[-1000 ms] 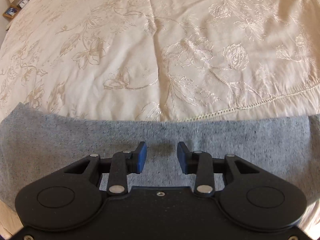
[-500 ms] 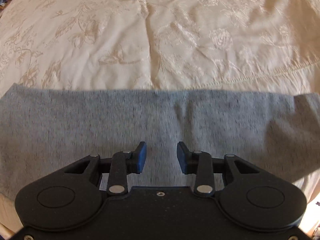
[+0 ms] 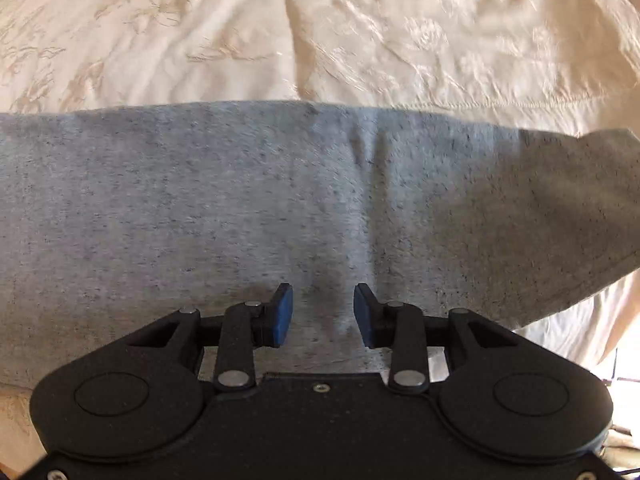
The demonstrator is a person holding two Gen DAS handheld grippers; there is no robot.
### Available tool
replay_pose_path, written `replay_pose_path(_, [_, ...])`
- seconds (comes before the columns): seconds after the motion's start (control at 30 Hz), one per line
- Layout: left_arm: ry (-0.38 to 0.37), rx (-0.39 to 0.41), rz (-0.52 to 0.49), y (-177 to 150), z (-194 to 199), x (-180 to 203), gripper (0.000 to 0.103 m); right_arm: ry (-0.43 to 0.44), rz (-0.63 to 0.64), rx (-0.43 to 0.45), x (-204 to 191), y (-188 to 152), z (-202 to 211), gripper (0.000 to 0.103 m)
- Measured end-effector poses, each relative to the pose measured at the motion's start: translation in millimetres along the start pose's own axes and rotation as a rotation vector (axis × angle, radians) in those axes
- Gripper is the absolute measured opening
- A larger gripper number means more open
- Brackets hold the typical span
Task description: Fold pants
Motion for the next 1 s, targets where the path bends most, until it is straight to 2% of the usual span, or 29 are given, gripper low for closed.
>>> replay_pose_path(0.17, [-0.023,0.042,0.097,-6,39,-77,0.045,0.037,0.14,0.054,-84,-22,29,0.014])
replay_pose_path(0.33, [0.019,0.072,0.153,-19,70,-161,0.045,0.152,0.334,0.061,-192,-77,42,0.014])
replay_pose_path(0.47, [0.075,0.087,0.181,-30,92,-220,0.044,0.236,0.456,-0.006,-269,-154,6,0.014])
replay_pose_path(0.57, [0.105,0.09,0.195,-40,100,-252,0.044,0.242,0.527,-0.079,-307,-211,-38,0.014])
replay_pose_path(0.67, [0.12,0.093,0.201,-45,107,-269,0.044,0.191,0.59,-0.123,-329,-253,-72,0.014])
replay_pose_path(0.73, [0.118,0.098,0.197,-45,111,-274,0.044,0.16,0.596,-0.116,-334,-264,-82,0.015])
replay_pose_path(0.77, [0.116,0.1,0.194,-45,112,-275,0.044,0.156,0.593,-0.114,-334,-265,-85,0.019])
replay_pose_path(0.8, [0.113,0.101,0.191,-43,113,-274,0.044,0.164,0.587,-0.117,-334,-265,-87,0.021])
replay_pose_path(0.87, [0.099,0.098,0.176,-44,115,-274,0.044,0.211,0.56,-0.143,-335,-262,-86,0.036])
replay_pose_path(0.93, [0.091,0.099,0.162,-39,116,-270,0.044,0.259,0.557,-0.179,-338,-262,-78,0.037])
replay_pose_path(1.0, [0.079,0.119,0.152,-31,120,-265,0.044,0.313,0.565,-0.168,-339,-257,-57,0.037])
Point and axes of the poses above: each gripper's, at about its wrist camera, not at the fingertips, and z roughly against the way its jaws point, x to its right, y to its top, the point moved 3 cm from there along -z, roughly the way its jaws point, and after that the axes turned 8 degrees about -y, right-handed, at the moved point
